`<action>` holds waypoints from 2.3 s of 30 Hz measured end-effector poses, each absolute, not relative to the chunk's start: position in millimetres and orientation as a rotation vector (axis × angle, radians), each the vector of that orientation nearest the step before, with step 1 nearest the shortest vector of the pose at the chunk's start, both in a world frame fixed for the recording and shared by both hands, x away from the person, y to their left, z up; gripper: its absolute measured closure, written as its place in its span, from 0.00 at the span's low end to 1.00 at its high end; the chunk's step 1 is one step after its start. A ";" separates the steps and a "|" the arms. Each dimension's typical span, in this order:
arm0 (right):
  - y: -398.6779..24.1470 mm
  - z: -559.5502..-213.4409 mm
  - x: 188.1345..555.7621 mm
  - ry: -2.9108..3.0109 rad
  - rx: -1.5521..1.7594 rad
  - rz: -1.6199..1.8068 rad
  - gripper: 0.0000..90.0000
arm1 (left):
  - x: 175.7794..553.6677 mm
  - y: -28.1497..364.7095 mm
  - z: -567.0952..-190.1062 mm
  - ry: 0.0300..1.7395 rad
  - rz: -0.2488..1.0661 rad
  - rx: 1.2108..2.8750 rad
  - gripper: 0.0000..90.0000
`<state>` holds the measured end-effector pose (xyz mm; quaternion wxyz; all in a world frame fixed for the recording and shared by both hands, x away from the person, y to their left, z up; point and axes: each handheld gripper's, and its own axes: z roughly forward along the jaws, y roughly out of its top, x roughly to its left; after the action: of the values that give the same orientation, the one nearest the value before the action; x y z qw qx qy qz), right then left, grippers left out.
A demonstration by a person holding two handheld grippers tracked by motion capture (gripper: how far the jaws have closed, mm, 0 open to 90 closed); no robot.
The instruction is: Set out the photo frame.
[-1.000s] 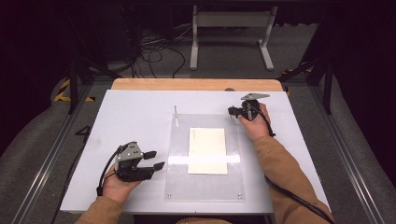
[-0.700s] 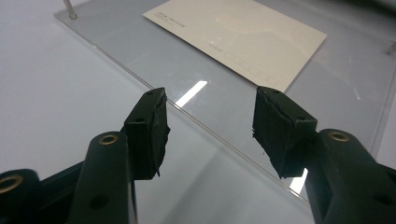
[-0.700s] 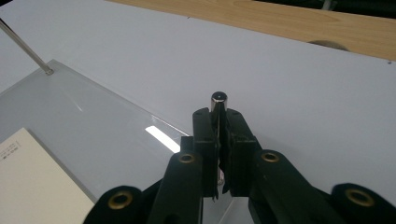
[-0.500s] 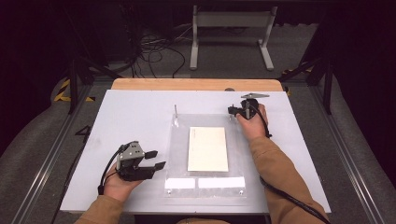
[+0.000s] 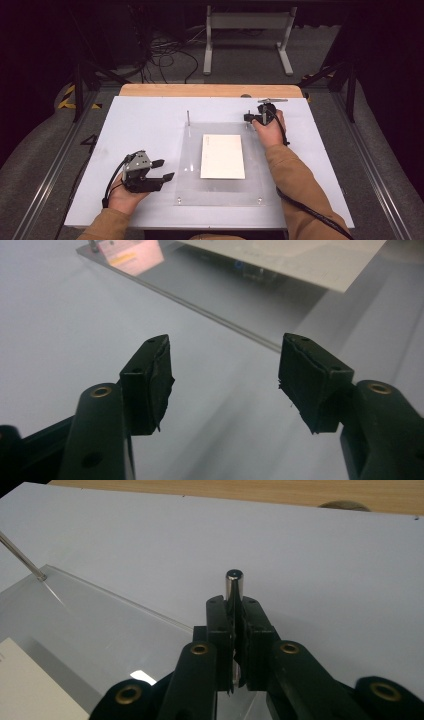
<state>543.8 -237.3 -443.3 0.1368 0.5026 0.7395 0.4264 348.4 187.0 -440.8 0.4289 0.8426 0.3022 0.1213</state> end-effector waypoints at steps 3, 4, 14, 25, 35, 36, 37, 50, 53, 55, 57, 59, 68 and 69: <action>-238.0 -443.3 545.2 2.143 1.473 1.242 0.94 | 349.9 187.3 -444.0 0.770 0.297 2.123 0.41; -237.8 -443.3 545.3 2.143 1.475 1.241 0.94 | 350.2 187.4 -444.4 0.767 0.298 2.127 0.41; -237.5 -442.7 547.4 2.160 1.496 1.229 0.94 | 349.9 173.6 -454.6 0.683 0.401 2.230 0.34; -235.6 -442.2 547.9 2.176 1.499 1.199 0.93 | 347.5 150.3 -462.3 0.570 0.465 2.274 0.31; -234.0 -442.6 548.1 2.176 1.514 1.182 0.93 | 345.4 147.7 -466.0 0.414 0.539 2.244 0.27; -233.7 -442.9 548.4 2.172 1.518 1.181 0.93 | 344.3 145.8 -466.3 0.388 0.551 2.240 0.26; -233.8 -443.1 548.5 2.171 1.522 1.183 0.93 | 343.0 142.3 -466.8 0.350 0.573 2.238 0.26; -235.0 -445.5 549.8 2.158 1.557 1.208 0.93 | 343.0 133.8 -460.8 0.267 0.721 2.150 0.28; -234.9 -446.1 549.4 2.153 1.560 1.209 0.93 | 341.1 131.0 -460.3 0.226 0.759 2.148 0.29; -234.7 -446.2 549.4 2.152 1.561 1.207 0.93 | 340.0 130.1 -459.8 0.211 0.769 2.144 0.31; -234.4 -446.2 549.4 2.152 1.562 1.203 0.93 | 339.1 129.3 -459.5 0.200 0.785 2.136 0.35; -234.3 -446.4 549.5 2.152 1.559 1.204 0.93 | 338.5 129.0 -459.2 0.201 0.837 2.134 0.43; -234.2 -445.9 549.9 2.167 1.530 1.196 0.93 | 339.1 131.2 -453.1 0.208 0.872 2.058 0.63; -234.4 -445.8 549.9 2.172 1.522 1.195 0.93 | 338.7 131.1 -453.3 0.206 0.881 2.060 0.63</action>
<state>549.9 -234.4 -445.8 0.1160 0.5198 0.7416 0.4080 338.7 131.1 -453.3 0.4311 0.8262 0.0826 0.3532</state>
